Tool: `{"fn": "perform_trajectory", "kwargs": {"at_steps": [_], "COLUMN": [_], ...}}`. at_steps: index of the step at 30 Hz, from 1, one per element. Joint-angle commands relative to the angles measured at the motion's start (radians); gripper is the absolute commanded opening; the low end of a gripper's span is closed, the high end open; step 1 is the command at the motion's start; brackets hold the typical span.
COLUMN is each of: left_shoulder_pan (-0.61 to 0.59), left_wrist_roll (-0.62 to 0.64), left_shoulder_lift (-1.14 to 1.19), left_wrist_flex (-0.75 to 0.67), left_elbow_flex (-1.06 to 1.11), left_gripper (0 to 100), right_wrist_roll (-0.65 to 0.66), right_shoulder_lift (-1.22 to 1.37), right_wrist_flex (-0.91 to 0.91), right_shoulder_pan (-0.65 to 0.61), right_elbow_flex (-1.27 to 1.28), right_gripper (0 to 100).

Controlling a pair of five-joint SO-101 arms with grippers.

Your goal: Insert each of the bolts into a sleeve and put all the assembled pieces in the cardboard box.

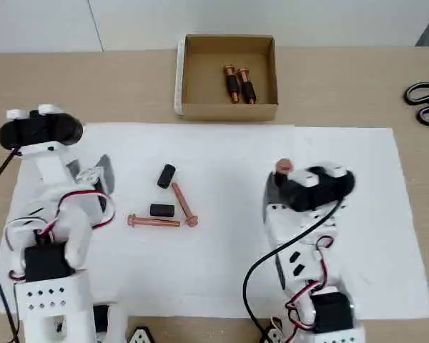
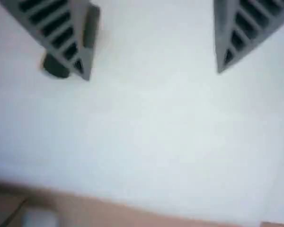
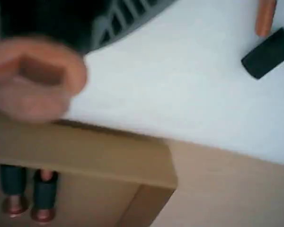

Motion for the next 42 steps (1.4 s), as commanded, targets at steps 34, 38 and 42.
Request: {"fn": "perform_trajectory", "kwargs": {"at_steps": [34,38,42], "left_shoulder_pan": [-0.25,-0.25,-0.25], "left_wrist_roll": [-0.092,-0.092,-0.092], "left_shoulder_lift": [-0.005,-0.005,-0.005], "left_wrist_flex": [0.195,0.195,0.195], "left_elbow_flex": [-0.039,-0.038,-0.038], "left_gripper": [17,17,17], "right_wrist_roll": [0.014,0.014,0.014], "right_shoulder_lift": [2.46,2.528,2.56], "right_wrist_flex": [-0.206,-0.206,-0.206], "right_shoulder_pan": [0.061,0.045,0.042], "right_elbow_flex": [-2.101,-2.147,-2.165], "right_gripper": [0.3,0.4,2.0]}}
